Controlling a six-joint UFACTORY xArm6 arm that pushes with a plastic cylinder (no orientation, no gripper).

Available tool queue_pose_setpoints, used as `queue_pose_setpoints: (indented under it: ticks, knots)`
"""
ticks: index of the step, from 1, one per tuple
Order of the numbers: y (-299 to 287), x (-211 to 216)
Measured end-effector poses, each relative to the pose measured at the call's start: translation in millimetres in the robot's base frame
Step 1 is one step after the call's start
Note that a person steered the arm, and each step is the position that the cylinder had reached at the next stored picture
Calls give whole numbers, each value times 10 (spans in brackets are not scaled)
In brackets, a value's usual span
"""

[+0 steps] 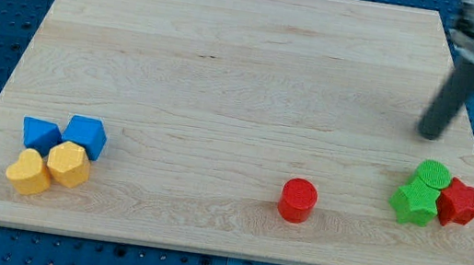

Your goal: Slide the red star and green star towards the red circle

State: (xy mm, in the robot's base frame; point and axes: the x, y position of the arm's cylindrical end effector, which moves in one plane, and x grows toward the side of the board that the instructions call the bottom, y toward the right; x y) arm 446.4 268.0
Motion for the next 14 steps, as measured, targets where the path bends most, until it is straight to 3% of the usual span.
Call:
queue_pose_setpoints:
  ticks: [1,4,7,9,11,14]
  knots:
    - [532,477]
    - [72,1030]
    - [-305,1057]
    - [12,993]
    - [93,628]
    - [-42,816]
